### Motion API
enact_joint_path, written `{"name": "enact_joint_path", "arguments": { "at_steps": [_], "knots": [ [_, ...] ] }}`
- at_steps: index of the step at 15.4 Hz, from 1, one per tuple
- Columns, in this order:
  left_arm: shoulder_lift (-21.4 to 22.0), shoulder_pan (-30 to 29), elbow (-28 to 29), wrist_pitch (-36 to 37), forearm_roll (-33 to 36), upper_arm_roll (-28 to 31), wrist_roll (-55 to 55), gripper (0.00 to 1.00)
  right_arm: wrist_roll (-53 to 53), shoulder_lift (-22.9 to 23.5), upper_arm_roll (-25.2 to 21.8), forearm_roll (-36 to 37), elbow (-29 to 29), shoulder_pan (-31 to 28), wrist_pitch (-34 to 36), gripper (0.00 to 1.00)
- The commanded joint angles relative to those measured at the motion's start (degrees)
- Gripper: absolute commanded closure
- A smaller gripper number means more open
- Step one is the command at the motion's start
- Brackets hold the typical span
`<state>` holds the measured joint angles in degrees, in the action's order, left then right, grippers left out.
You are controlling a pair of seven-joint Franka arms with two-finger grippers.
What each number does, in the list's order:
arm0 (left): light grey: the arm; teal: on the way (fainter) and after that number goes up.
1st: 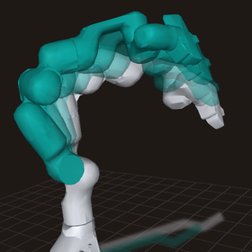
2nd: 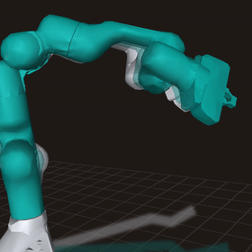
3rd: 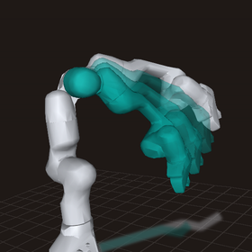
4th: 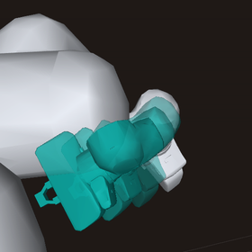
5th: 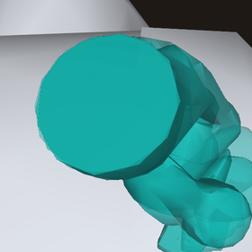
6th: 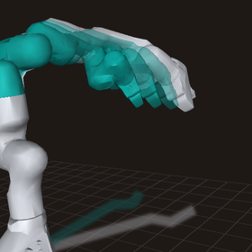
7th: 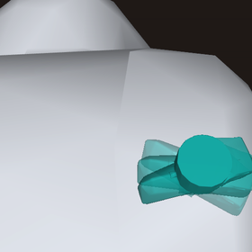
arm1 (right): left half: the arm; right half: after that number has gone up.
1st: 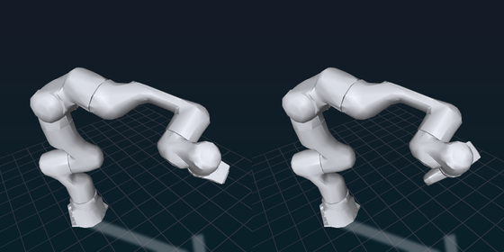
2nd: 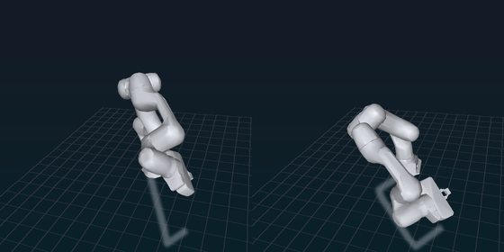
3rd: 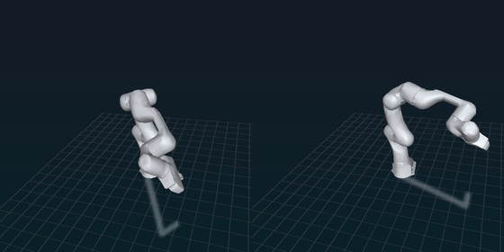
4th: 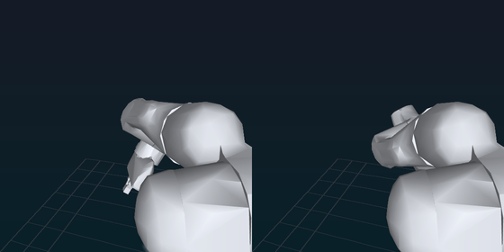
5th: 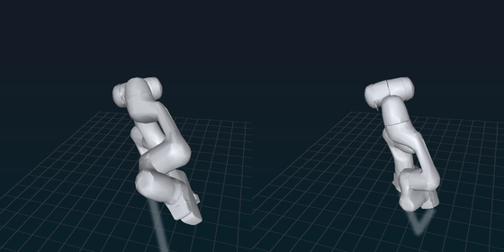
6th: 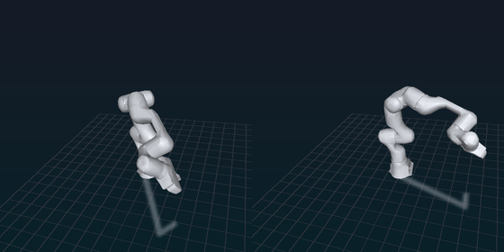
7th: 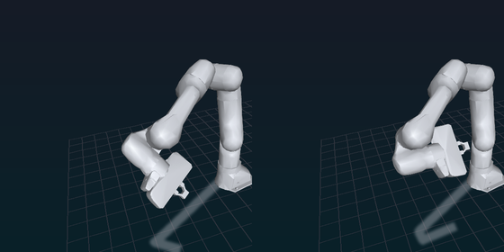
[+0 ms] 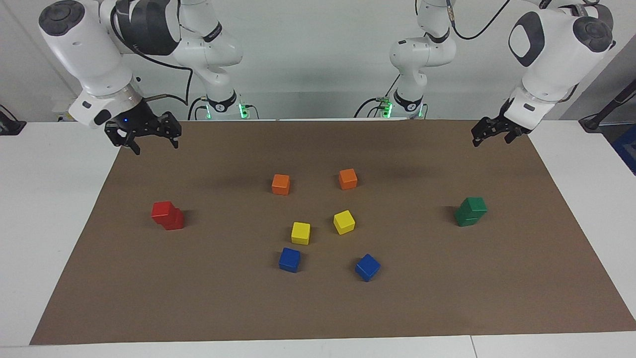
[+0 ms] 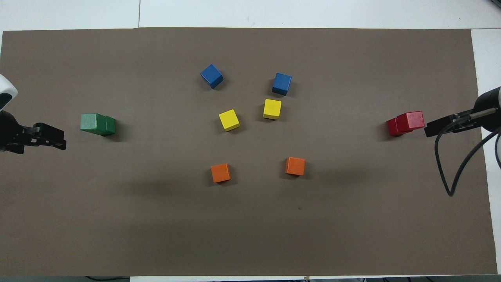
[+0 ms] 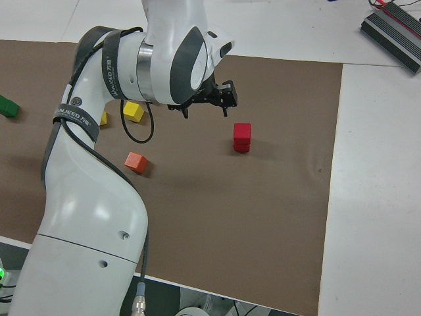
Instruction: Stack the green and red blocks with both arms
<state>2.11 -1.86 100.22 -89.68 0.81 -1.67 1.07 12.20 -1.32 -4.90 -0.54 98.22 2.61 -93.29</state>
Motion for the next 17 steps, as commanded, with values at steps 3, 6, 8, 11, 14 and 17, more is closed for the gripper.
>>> {"name": "enact_joint_path", "arguments": {
  "at_steps": [3, 6, 8, 11, 14, 17],
  "knots": [
    [0.0, 1.06, -2.93, 1.62, -0.81, 0.26, 0.08, 0.0, -5.16, -0.62, 0.59, 1.68, -0.4, -0.41, -0.32, 0.0],
    [-0.09, 1.15, -2.84, -0.32, -0.81, -0.71, 0.43, 0.0, -5.53, -0.53, -2.21, 1.95, -0.4, 3.27, -0.32, 0.0],
    [-0.01, 1.15, -2.58, -0.32, -0.89, -0.27, 0.69, 0.0, -5.35, -0.35, -5.27, 1.95, -0.4, 5.81, -0.67, 0.0],
    [-0.01, 1.15, -2.75, -0.67, -0.9, -0.09, 1.57, 0.0, -5.26, -0.35, -6.79, 1.86, -0.31, 6.19, -0.67, 0.0],
    [-0.01, 1.15, -2.58, -0.84, -0.98, -0.09, 1.57, 0.0, -5.26, -0.44, -6.7, 1.77, 0.04, 6.18, -0.67, 0.0],
    [0.08, 1.07, -2.4, -1.2, -2.21, 0.0, 1.57, 0.0, -5.26, -0.62, -6.79, 1.6, 0.04, 6.62, -0.67, 0.0]
  ]
}}
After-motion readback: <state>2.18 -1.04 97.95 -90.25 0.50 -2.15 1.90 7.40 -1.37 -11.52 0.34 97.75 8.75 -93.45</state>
